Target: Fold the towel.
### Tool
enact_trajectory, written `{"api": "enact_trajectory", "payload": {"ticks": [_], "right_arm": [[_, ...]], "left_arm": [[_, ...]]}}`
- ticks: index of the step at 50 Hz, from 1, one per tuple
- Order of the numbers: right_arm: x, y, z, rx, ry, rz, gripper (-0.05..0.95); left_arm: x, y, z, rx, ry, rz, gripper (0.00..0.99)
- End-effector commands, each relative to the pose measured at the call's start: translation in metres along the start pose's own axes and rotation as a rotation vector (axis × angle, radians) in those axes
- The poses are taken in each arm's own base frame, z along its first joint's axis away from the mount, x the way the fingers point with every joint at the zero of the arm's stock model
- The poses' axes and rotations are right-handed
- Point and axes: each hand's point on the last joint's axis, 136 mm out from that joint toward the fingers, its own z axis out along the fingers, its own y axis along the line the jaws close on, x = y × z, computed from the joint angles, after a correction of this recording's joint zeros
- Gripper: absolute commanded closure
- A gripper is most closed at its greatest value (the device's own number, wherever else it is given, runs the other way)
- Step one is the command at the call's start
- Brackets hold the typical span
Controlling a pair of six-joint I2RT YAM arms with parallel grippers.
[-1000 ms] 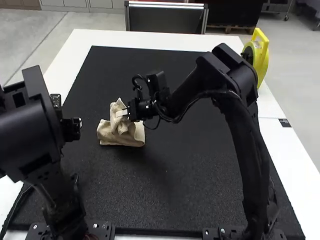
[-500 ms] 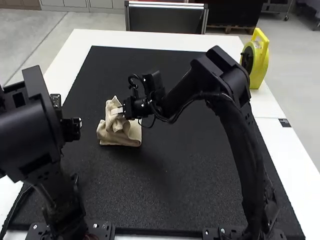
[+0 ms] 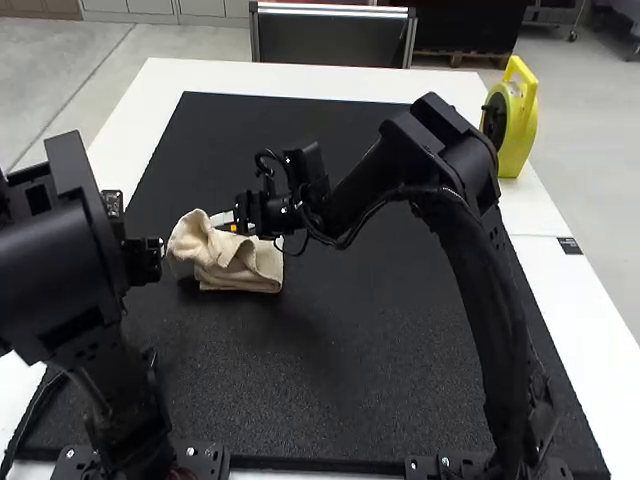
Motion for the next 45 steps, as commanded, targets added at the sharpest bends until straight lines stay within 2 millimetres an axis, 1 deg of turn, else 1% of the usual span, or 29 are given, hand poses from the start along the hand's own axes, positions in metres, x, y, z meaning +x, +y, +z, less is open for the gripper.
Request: {"api": "enact_trajectory", "payload": {"ticks": [1, 7, 9, 11, 16, 19, 22, 23, 25, 34, 41, 45], "right_arm": [[-0.014, -0.003, -0.001, -0.014, -0.027, 0.016, 0.00], [-0.021, -0.003, -0.006, -0.018, -0.040, 0.027, 0.01], [-0.022, 0.000, -0.008, -0.028, -0.038, 0.029, 0.05], [-0.025, 0.002, -0.009, -0.033, -0.040, 0.027, 0.11], [-0.030, 0.004, -0.014, -0.034, -0.050, 0.026, 0.42], [-0.033, 0.006, -0.019, -0.033, -0.060, 0.023, 0.65], [-0.036, 0.008, -0.022, -0.033, -0.065, 0.020, 0.78], [-0.037, 0.009, -0.024, -0.033, -0.069, 0.015, 0.85], [-0.038, 0.010, -0.027, -0.031, -0.073, 0.017, 0.92], [-0.039, 0.008, -0.041, -0.013, -0.083, 0.025, 0.92], [-0.045, 0.011, -0.053, -0.002, -0.100, 0.019, 0.92], [-0.046, 0.006, -0.061, 0.015, -0.109, 0.018, 0.92]], "left_arm": [[0.000, -0.003, -0.003, 0.010, -0.013, -0.007, 0.039], [0.001, -0.003, -0.003, 0.009, -0.012, -0.008, 0.039], [0.001, -0.003, -0.003, 0.009, -0.012, -0.008, 0.039], [0.001, -0.003, -0.003, 0.009, -0.010, -0.009, 0.039], [0.001, -0.002, -0.003, 0.007, -0.012, -0.009, 0.039], [0.000, -0.002, -0.003, 0.007, -0.015, -0.008, 0.039], [-0.001, -0.002, -0.003, 0.007, -0.018, -0.007, 0.039], [-0.001, -0.002, -0.003, 0.007, -0.018, -0.007, 0.039], [-0.001, -0.002, -0.003, 0.007, -0.018, -0.007, 0.039], [-0.004, -0.002, -0.004, 0.008, -0.028, -0.008, 0.039], [-0.012, -0.004, -0.006, 0.020, -0.046, -0.023, 0.039], [-0.019, -0.007, -0.010, 0.044, -0.035, -0.036, 0.039]]}}
